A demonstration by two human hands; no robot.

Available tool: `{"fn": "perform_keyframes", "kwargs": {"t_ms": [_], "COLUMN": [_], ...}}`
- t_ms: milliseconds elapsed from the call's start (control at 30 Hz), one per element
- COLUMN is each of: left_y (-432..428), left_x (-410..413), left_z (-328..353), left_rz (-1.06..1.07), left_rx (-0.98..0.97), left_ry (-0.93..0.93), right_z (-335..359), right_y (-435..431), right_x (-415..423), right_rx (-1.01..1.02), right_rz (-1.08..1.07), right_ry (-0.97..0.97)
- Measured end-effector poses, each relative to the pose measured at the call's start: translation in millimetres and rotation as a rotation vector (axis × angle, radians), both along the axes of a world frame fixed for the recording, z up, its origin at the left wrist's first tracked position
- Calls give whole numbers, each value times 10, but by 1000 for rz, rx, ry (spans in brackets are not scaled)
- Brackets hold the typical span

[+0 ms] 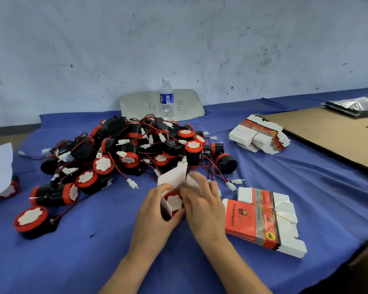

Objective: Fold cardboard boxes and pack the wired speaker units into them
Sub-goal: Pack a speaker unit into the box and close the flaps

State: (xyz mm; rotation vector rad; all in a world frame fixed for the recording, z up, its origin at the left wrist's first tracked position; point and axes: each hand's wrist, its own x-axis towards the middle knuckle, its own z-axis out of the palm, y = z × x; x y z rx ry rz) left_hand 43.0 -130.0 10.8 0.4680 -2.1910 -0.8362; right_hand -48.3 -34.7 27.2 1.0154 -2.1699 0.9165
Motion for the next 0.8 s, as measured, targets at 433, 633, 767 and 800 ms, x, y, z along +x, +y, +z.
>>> {"fn": "perform_keyframes", "kwargs": {"t_ms": [433,633,767,800], "left_y": [-19,-32,-26,-39], "left_x": [-26,16,-1,-4], "left_z": [-70,-45,-31,-34], "left_rz": [-86,-32,-45,-53], "left_rx": [55,36,39,31], "left_ry": [-161,-252,-255,-256], "right_z": [-95,-90,-90,-87], "right_y": [-49,-33,15,22], "right_x": [-24,-20,4,20], "right_rx": [210,100,109,147], "right_rz": [211,249,226,208], "right_ry": [-415,-514,-510,-495]}}
